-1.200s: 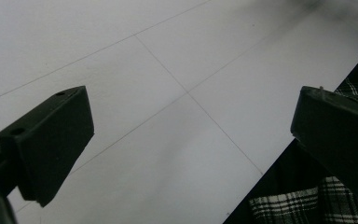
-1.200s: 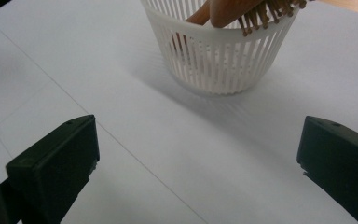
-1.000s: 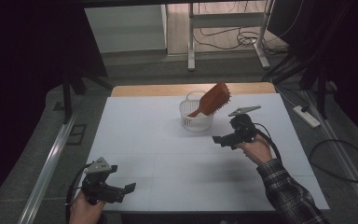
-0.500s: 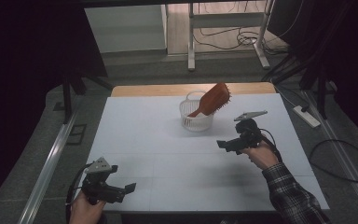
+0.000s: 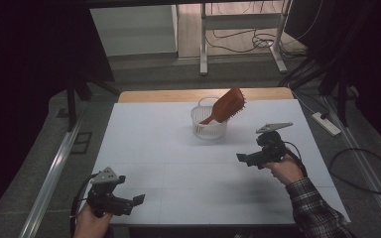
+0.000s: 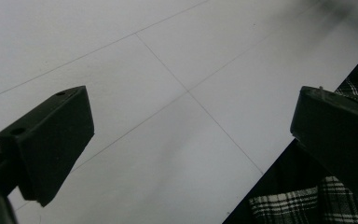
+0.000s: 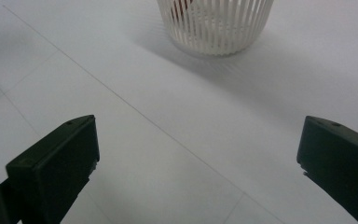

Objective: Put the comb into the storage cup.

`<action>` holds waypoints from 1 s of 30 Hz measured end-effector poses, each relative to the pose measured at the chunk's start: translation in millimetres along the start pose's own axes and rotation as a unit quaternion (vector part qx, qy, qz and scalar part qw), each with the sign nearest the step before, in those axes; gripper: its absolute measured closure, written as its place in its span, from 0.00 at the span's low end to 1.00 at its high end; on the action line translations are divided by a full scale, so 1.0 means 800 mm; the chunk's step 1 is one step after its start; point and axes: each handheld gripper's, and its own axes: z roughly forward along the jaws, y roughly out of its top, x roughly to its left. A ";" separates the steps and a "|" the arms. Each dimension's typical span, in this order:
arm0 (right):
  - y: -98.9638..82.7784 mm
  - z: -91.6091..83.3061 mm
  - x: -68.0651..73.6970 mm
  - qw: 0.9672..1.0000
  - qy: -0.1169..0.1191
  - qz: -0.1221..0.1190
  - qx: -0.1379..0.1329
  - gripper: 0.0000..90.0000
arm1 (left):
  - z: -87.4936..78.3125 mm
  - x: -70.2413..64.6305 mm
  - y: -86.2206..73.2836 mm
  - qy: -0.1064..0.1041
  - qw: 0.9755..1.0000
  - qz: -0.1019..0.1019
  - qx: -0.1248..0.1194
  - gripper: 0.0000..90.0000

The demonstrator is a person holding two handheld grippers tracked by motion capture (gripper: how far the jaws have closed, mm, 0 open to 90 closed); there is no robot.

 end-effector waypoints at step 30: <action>-0.047 -0.043 -0.010 1.000 -0.019 -0.002 0.022 0.00 | 0.001 0.000 0.001 0.000 1.000 0.000 0.001 0.00</action>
